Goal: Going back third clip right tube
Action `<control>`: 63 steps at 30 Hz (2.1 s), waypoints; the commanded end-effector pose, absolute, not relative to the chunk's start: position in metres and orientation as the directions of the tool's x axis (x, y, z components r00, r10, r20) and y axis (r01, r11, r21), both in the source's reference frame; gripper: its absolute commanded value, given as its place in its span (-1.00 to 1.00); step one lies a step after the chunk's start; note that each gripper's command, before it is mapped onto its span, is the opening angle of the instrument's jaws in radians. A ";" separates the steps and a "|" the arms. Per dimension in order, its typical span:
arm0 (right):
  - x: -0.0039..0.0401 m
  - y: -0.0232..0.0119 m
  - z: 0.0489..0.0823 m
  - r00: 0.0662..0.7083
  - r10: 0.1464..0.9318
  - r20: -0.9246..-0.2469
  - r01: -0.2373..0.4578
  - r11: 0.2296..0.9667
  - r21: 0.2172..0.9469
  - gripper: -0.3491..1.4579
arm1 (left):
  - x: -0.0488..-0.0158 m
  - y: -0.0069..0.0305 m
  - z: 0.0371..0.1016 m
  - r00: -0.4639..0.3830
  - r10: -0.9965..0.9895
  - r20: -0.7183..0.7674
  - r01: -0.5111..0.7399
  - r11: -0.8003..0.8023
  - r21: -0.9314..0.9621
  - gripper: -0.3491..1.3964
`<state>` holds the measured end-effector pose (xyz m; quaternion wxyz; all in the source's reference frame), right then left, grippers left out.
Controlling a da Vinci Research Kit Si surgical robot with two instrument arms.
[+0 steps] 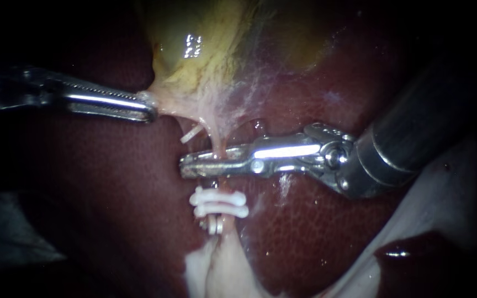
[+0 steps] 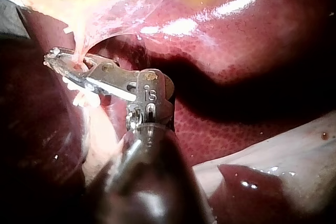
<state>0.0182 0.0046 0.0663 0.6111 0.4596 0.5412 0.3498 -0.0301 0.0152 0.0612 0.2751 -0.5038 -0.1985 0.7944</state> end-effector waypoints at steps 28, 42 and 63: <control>0.0153 0.0049 0.0679 0.210 0.837 -0.506 -0.005 0.518 0.855 -0.07 | -0.0299 0.0152 0.0612 -0.341 0.637 -0.691 -0.236 -0.770 -0.593 -1.00; 0.0178 0.0033 0.0673 0.267 0.708 -0.654 0.036 0.670 0.741 -0.06 | -0.0300 0.0152 0.0612 -0.341 0.637 -0.691 -0.236 -0.770 -0.593 -1.00; 0.0200 0.0017 0.0694 0.328 0.632 -0.702 0.076 0.723 0.687 -0.09 | -0.0300 0.0152 0.0611 -0.341 0.637 -0.691 -0.237 -0.770 -0.593 -1.00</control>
